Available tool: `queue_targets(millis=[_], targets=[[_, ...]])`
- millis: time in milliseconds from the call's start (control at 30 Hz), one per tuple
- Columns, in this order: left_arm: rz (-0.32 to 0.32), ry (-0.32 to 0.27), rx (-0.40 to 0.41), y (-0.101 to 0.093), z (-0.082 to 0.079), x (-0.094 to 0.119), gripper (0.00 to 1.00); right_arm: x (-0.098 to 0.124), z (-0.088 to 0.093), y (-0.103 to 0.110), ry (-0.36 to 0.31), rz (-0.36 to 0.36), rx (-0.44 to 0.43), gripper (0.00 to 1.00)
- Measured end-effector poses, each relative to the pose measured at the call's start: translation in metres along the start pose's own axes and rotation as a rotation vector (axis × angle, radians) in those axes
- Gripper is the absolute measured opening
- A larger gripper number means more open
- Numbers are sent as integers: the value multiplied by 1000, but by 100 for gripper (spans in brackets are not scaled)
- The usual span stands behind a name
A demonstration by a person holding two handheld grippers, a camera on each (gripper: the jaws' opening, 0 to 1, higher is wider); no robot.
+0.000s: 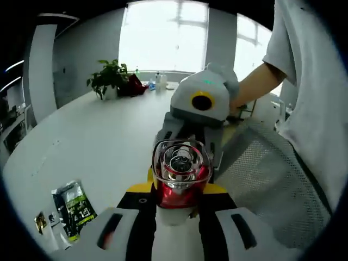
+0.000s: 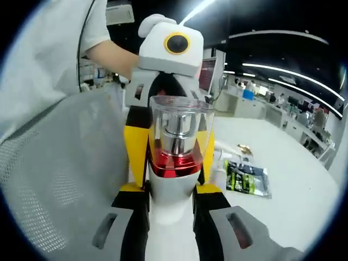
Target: Arrange the skincare products in the storage area until every visible bottle or jar stands upright without overlapping.
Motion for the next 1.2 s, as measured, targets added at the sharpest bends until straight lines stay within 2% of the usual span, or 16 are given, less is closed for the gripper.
queue_targets(millis=[33, 200, 367, 400, 433, 667, 867, 1200], targets=[[6, 4, 4, 1, 2, -2, 24, -1, 4, 0, 19, -2, 31, 29], [35, 31, -13, 4, 11, -13, 24, -6, 17, -2, 41, 1, 1, 28], [43, 19, -22, 8, 18, -19, 24, -5, 25, -8, 60, 6, -21, 28], [43, -24, -42, 9, 15, -21, 24, -4, 26, -9, 56, 8, -25, 27], [38, -10, -29, 11, 18, -19, 24, -2, 26, -11, 55, 10, -39, 27], [34, -75, -55, 20, 13, -32, 24, 8, 28, -24, 85, 40, -32, 27], [16, -123, -46, 30, 9, -41, 25, 18, 31, -36, 117, 59, -18, 27], [-26, -167, -39, 52, 0, -57, 24, 34, 37, -62, 156, 82, 11, 27]])
Point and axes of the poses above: the point that each gripper's makers call its tool centre point, and the gripper's own axes: x roughly backward along the fingers, y roughly to its left, z roughly out of its underside, the point moved 5 cm from there along x, roughly backward along the fingers, and after that the axes turned 7 degrees about -x, right-handed, at the moved point
